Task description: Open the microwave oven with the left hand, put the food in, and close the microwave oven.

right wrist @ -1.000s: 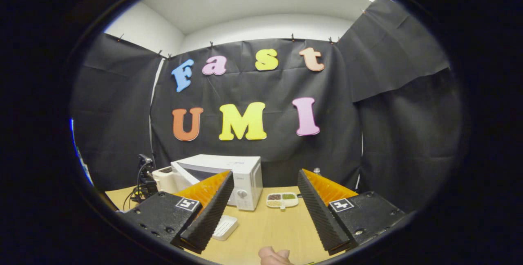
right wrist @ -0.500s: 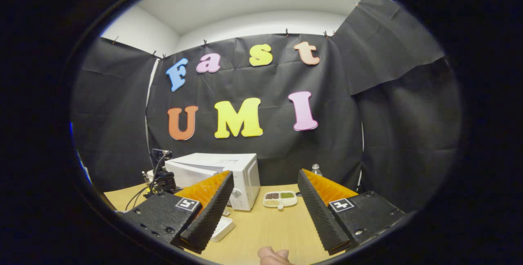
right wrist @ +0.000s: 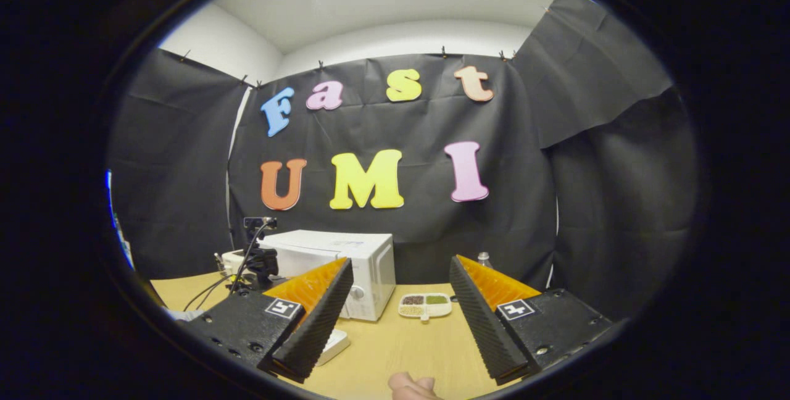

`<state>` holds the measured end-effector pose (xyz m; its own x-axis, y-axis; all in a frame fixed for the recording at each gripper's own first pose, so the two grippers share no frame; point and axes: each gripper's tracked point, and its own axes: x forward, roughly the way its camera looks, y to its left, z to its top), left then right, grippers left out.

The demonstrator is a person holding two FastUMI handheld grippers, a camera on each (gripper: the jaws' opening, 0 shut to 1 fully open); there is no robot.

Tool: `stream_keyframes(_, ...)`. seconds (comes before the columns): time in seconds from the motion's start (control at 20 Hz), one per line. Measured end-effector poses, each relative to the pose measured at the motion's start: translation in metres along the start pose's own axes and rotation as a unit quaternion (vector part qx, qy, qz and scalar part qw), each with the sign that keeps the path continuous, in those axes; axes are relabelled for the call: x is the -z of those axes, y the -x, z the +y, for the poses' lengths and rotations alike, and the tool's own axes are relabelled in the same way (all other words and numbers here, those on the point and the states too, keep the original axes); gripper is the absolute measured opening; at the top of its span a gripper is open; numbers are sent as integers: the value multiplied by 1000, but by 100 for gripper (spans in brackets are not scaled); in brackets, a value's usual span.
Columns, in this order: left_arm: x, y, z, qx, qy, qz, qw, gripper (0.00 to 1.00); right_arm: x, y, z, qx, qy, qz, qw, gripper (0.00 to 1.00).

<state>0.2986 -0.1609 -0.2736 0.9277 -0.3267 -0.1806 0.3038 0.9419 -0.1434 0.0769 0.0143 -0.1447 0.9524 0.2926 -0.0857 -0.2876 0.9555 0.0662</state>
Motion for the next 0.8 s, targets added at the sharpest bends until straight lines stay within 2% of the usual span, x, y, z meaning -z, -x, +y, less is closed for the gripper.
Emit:
stream_keyframes(0.1, 3, -5, 3, -9, 4, 12, 1000, 0, 3, 0, -1, 8, -7, 5, 1000, 100)
stream_keyframes(0.15, 0, -9, 1, -10, 4, 2, 1000, 1, 3, 2, 0, 9, -7, 8, 1000, 96)
stream_keyframes(0.2, 7, -7, 1, -10, 4, 15, 1000, 0, 2, 5, 2, 12, -8, 11, 1000, 100)
stream_keyframes(0.4, 3, -6, 4, -14, 4, 13, 1000, 0, 0, 19, 11, 22, -6, 18, 1000, 100)
stream_keyframes(0.55, 5, 2, 10, -25, 6, 34, 999, 6, -2, 31, 13, 38, -14, 20, 999, 100)
stream_keyframes(0.6, 7, 6, 6, -19, 11, 39, 999, 13, -3, 34, 14, 41, -16, 20, 999, 100)
stream_keyframes(0.65, 5, 16, 4, -18, 19, 42, 999, 41, -4, 37, 14, 45, -16, 21, 999, 96)
stream_keyframes(0.75, -4, 36, 3, -23, 28, 34, 999, 98, -7, 44, 17, 50, -21, 22, 998, 100)
stream_keyframes(0.8, -10, 47, 2, -21, 31, 28, 999, 86, -9, 47, 20, 48, -26, 22, 998, 100)
